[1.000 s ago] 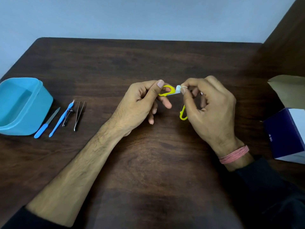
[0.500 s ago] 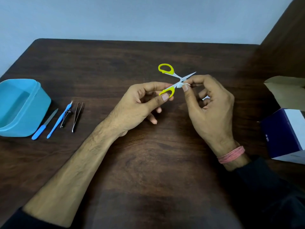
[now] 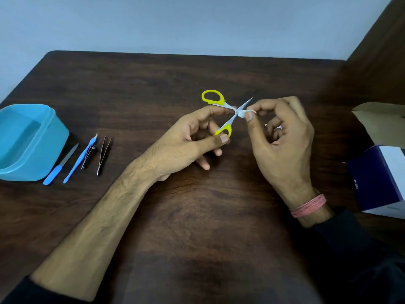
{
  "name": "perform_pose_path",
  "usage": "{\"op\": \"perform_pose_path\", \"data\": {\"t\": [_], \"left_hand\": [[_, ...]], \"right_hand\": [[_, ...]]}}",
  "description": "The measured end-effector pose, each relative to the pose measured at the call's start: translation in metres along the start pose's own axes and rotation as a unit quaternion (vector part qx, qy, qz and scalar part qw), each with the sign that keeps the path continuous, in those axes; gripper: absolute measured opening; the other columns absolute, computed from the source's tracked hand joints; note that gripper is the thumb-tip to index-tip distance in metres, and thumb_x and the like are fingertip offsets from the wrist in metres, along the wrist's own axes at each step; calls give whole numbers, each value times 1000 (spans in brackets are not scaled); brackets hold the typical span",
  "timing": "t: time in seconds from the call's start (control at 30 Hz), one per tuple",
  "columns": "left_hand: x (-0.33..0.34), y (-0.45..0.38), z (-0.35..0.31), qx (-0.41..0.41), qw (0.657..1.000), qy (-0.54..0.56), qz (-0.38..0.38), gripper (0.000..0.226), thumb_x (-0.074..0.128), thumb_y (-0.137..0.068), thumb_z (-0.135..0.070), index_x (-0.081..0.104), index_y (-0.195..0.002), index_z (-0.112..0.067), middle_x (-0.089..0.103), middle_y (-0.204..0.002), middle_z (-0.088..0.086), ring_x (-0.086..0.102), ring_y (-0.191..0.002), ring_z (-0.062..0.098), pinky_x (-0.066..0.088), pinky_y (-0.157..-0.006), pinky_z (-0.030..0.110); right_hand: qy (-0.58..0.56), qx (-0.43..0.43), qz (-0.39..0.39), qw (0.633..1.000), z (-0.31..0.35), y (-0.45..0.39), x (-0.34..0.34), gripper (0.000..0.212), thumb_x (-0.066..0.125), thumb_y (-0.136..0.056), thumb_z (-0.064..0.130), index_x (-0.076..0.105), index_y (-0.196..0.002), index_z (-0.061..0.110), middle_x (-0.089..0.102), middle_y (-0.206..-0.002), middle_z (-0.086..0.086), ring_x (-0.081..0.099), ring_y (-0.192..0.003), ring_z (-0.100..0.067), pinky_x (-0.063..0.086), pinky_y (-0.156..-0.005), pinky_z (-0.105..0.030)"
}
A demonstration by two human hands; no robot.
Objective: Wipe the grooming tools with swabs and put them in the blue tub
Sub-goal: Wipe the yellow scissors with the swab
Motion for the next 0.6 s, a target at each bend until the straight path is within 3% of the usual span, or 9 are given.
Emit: {"op": "perform_pose_path", "data": {"t": [0.1, 0.23, 0.43, 0.6], "left_hand": [[1, 0, 1, 6, 1000, -20, 2, 49, 72, -107, -6, 62, -149, -29, 63, -100, 13, 71, -81, 10, 60, -53, 27], [3, 1, 3, 5, 1000, -29, 1, 48, 72, -106, -6, 64, -145, -32, 62, -98, 5, 72, -81, 12, 60, -53, 28], [4, 1, 2, 10, 1000, -28, 9, 47, 72, -106, -5, 65, -140, -38, 62, -97, 2, 71, -78, 11, 59, -53, 28], [4, 1, 4, 1, 999, -33, 7, 47, 73, -106, -5, 64, -142, -34, 65, -92, -5, 71, -77, 11, 59, -53, 27]], "right_hand": [[8, -2, 1, 1000, 0, 2, 1, 3, 78, -102, 17, 79, -103, 15, 65, -103, -2, 51, -60, -21, 46, -61, -32], [9, -14, 5, 1000, 3, 3, 1, 2, 80, -100, 16, 80, -101, 15, 66, -99, -1, 51, -60, -18, 42, -63, -23], [9, -18, -8, 1000, 2, 3, -2, 1, 79, -99, 15, 79, -100, 14, 66, -97, 0, 50, -60, -17, 42, -62, -26], [15, -42, 7, 999, 6, 6, 0, 2, 81, -98, 11, 80, -99, 10, 65, -98, -3, 52, -76, 7, 38, -74, -12]]}}
Point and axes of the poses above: each hand's wrist, its own y-axis away from the middle knuckle, its own x-axis out of the palm, z = x × y, the point moved 4 cm from there along -y, towards the middle knuckle
